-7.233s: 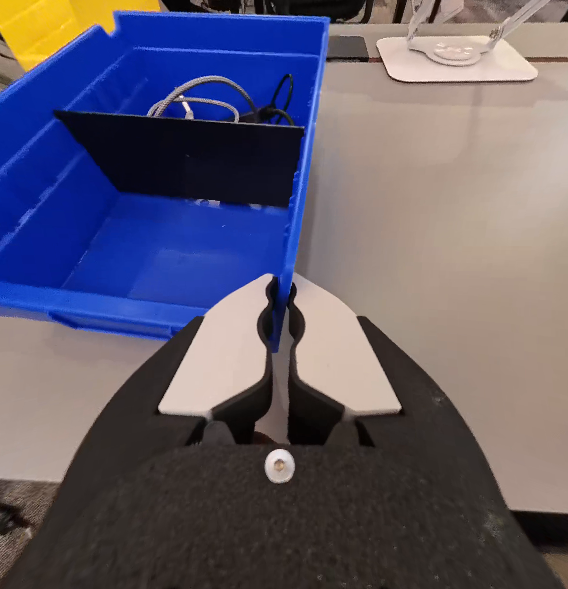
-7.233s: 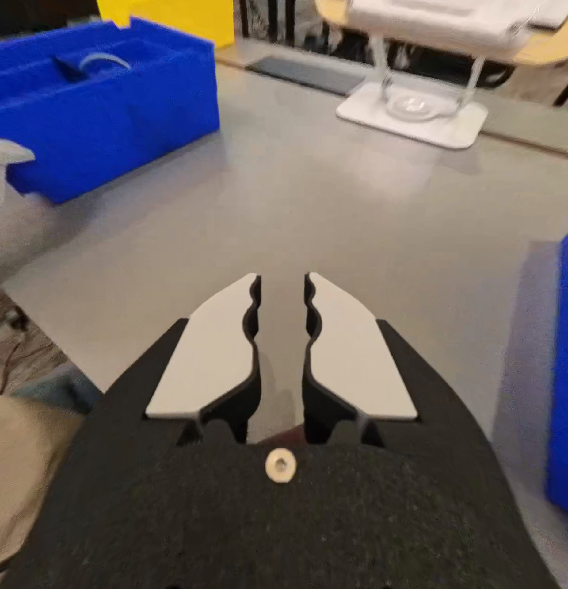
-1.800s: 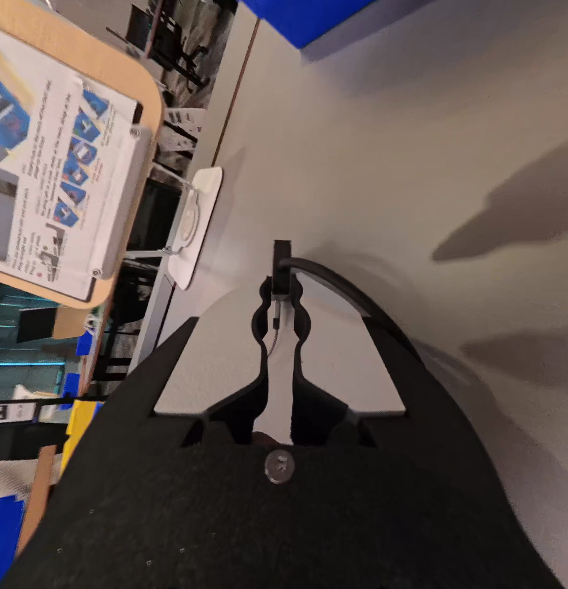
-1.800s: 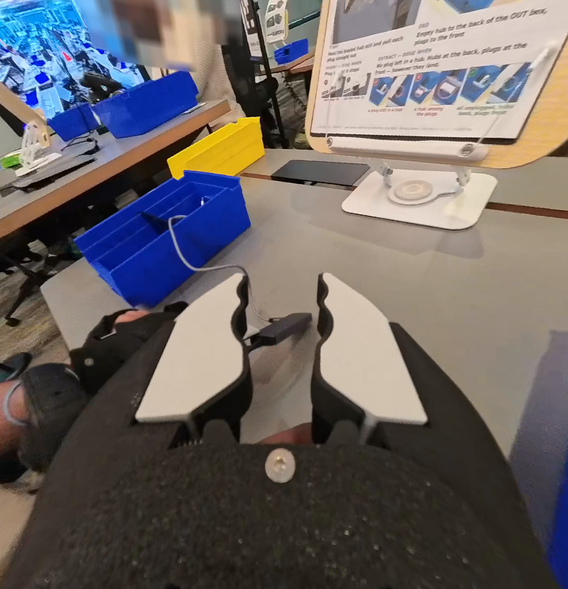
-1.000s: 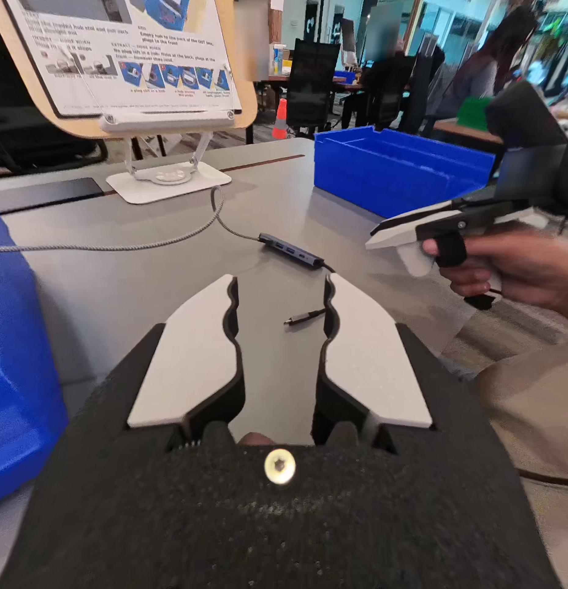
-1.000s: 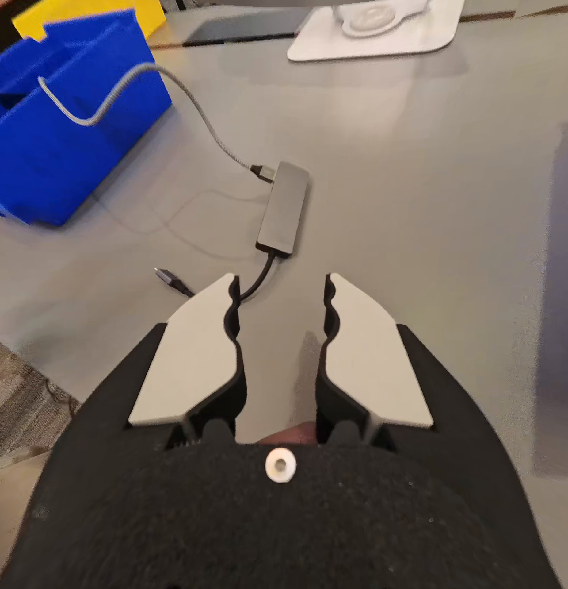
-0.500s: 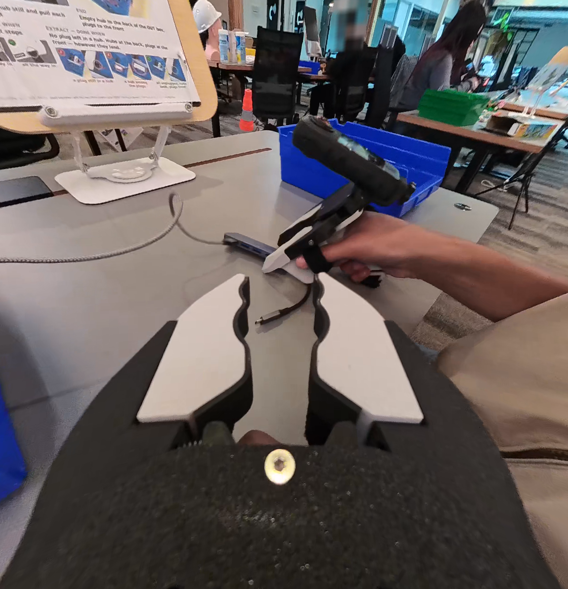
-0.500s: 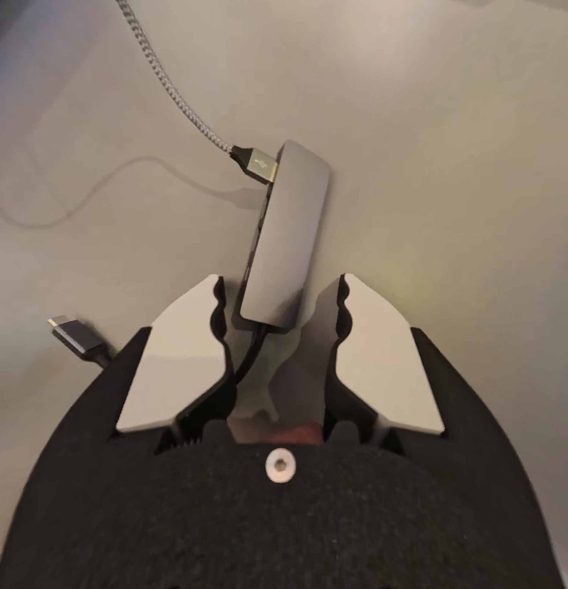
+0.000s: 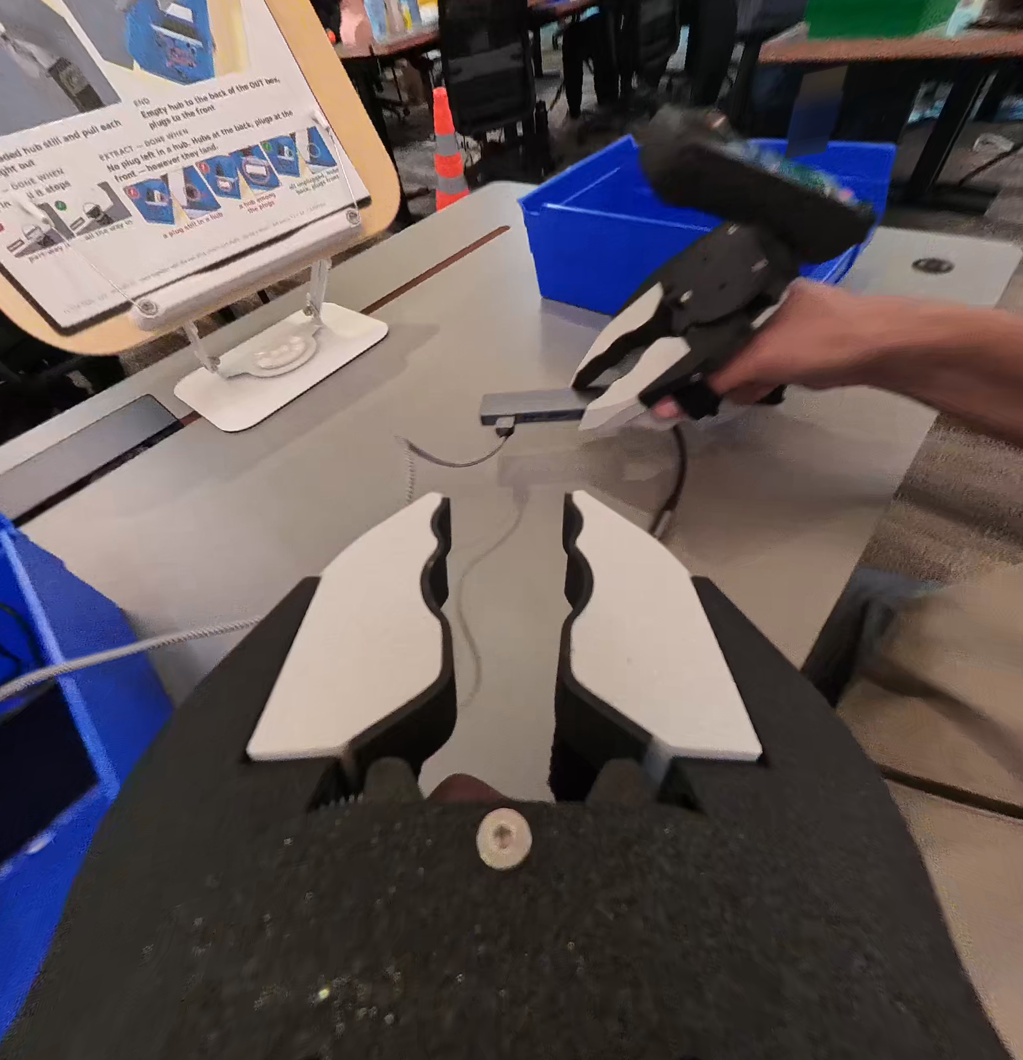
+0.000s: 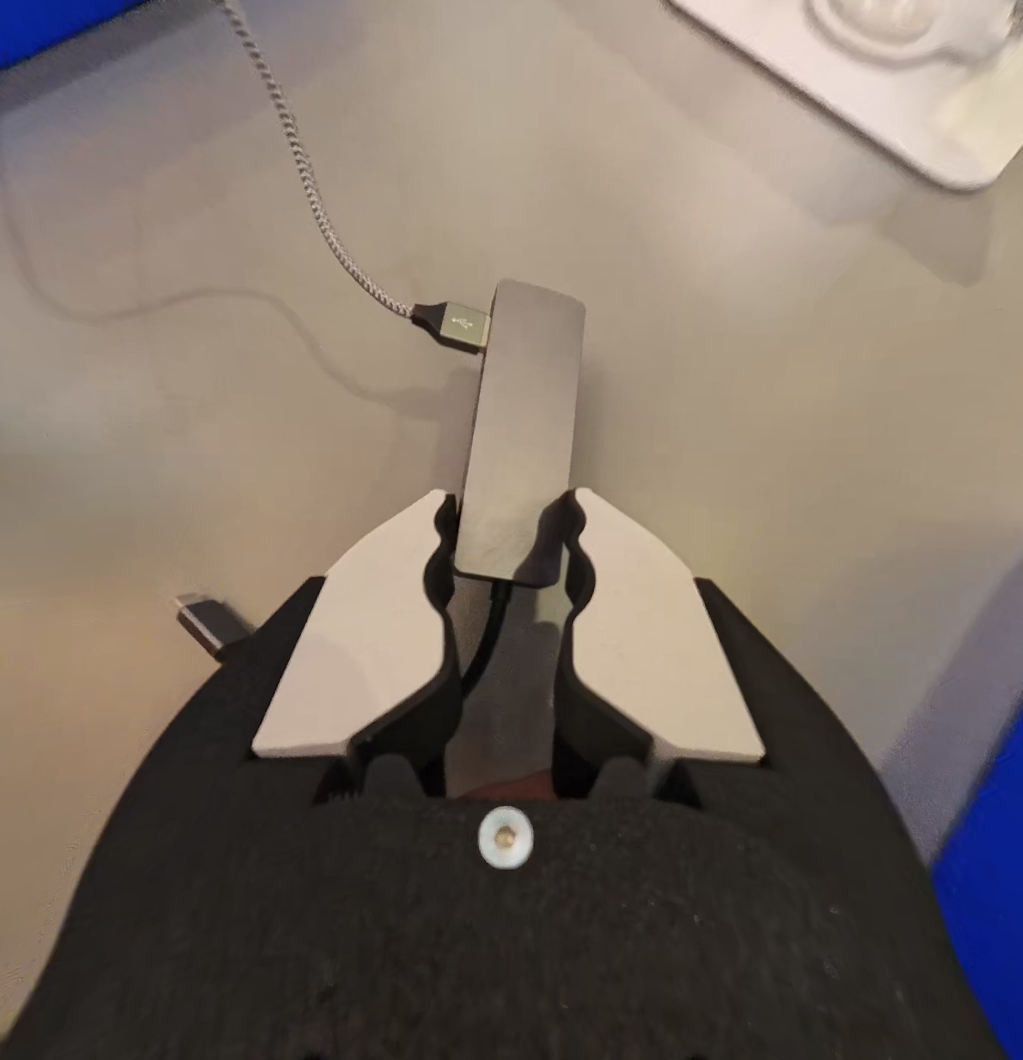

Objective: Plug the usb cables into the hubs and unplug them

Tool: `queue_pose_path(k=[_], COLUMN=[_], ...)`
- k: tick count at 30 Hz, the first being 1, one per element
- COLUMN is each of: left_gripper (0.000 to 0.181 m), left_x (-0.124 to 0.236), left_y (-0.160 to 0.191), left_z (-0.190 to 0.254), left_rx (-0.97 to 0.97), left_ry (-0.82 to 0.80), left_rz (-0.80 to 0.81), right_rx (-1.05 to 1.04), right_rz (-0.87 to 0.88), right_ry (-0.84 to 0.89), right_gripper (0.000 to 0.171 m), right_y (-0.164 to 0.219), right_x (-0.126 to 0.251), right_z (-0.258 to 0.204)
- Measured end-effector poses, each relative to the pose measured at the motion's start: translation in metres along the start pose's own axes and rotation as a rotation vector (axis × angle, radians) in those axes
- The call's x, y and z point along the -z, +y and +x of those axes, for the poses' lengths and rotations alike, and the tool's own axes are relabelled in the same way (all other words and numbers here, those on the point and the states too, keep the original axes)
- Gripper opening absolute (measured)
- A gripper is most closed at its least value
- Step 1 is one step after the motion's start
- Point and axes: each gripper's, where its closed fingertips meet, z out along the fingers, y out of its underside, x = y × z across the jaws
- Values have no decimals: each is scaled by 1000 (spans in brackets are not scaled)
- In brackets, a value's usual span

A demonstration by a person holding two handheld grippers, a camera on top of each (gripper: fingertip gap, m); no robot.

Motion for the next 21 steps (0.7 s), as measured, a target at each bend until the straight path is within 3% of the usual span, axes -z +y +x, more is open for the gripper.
queue_pose_path(k=[6, 11, 16, 21], left_gripper=[39, 43, 47, 49], left_x=[-18, -48, -70, -90], left_y=[-27, -38, -41, -13], left_z=[-32, -49, -44, -21], left_rx=[51, 30, 42, 212], left_ry=[97, 268, 607, 957], left_rz=[-53, -141, -262, -433], right_rx=[175, 293, 365, 415], right_rz=[96, 195, 279, 350], right_ry=[11, -28, -113, -121], right_gripper=[35, 35, 35, 35], right_y=[-20, -34, -51, -67], right_x=[41, 50, 56, 59], right_z=[3, -7, -23, -34])
